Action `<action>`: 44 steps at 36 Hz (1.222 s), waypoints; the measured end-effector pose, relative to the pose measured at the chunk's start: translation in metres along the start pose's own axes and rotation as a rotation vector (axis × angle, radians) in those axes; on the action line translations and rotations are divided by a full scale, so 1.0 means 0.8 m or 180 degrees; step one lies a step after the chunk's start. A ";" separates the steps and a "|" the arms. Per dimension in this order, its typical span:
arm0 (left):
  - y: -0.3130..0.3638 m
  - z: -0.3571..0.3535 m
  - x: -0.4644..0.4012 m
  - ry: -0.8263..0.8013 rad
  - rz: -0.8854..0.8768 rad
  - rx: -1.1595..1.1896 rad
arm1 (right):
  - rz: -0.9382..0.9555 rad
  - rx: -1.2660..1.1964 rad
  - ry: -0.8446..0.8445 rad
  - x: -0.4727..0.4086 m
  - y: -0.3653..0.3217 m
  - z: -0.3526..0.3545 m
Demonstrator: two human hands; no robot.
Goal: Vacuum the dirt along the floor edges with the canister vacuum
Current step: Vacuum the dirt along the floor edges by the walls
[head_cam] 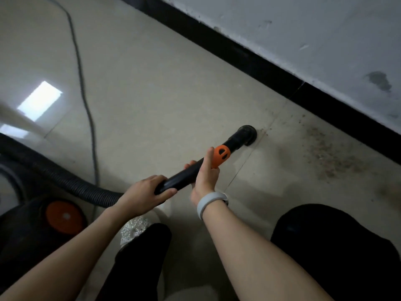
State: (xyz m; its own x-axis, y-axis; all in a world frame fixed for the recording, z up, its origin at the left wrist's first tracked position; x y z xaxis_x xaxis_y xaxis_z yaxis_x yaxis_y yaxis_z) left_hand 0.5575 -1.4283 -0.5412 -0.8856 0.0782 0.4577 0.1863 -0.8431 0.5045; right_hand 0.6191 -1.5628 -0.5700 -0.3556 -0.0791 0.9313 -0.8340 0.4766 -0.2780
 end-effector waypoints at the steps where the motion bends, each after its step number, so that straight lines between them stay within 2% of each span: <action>1: 0.003 0.002 0.002 0.0040 0.0027 -0.0012 | -0.0015 -0.0080 0.0025 0.000 -0.006 -0.001; 6: 0.008 0.015 0.018 0.0011 0.0327 0.0034 | -0.0037 -0.0206 0.0083 -0.004 -0.030 0.000; 11: 0.012 0.007 0.005 -0.0212 0.0527 -0.0099 | -0.0262 -0.0260 -0.0152 -0.020 -0.038 0.001; 15: 0.020 0.001 -0.017 -0.0026 0.0587 -0.0174 | -0.0240 -0.0142 -0.0299 -0.032 -0.031 -0.001; 21: 0.010 -0.018 -0.017 0.0229 0.0391 -0.0236 | -0.0064 -0.0167 -0.0244 -0.045 -0.039 0.002; 26: 0.001 -0.034 -0.007 0.0246 0.0233 -0.0295 | -0.0018 -0.0141 -0.0043 -0.049 -0.043 0.014; 28: -0.002 -0.038 -0.004 0.0101 0.0214 -0.0269 | 0.0009 -0.0125 0.0005 -0.046 -0.032 0.019; 30: -0.007 -0.042 0.001 -0.0259 0.0266 -0.0204 | -0.0026 -0.0103 0.0030 -0.042 -0.015 0.023; 33: -0.023 -0.045 0.018 -0.0682 0.0428 0.0192 | -0.0113 -0.0190 0.0040 -0.034 0.011 0.023; 36: -0.035 -0.047 0.034 -0.0823 0.0425 0.0376 | -0.0114 -0.0224 0.0087 -0.026 0.032 0.024; 44: -0.010 -0.067 0.038 -0.1199 0.0063 -0.0408 | -0.0041 -0.0755 0.0453 -0.001 0.051 0.097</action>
State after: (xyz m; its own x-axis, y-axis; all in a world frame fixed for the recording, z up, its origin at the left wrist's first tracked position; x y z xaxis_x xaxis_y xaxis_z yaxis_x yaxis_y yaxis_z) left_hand 0.5060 -1.4479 -0.5705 -0.6600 0.2309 0.7149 0.1261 -0.9041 0.4083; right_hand 0.5526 -1.6108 -0.6004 -0.2687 0.0292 0.9628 -0.7100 0.6695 -0.2185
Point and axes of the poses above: each hand's wrist, its own x-axis away from the middle knuckle, its own z-axis out of the back of the hand, y = z × x, the point moved 6 cm from there along -x, towards the middle knuckle, and after that the axes turned 10 degrees about -z, right-handed, at the moved point
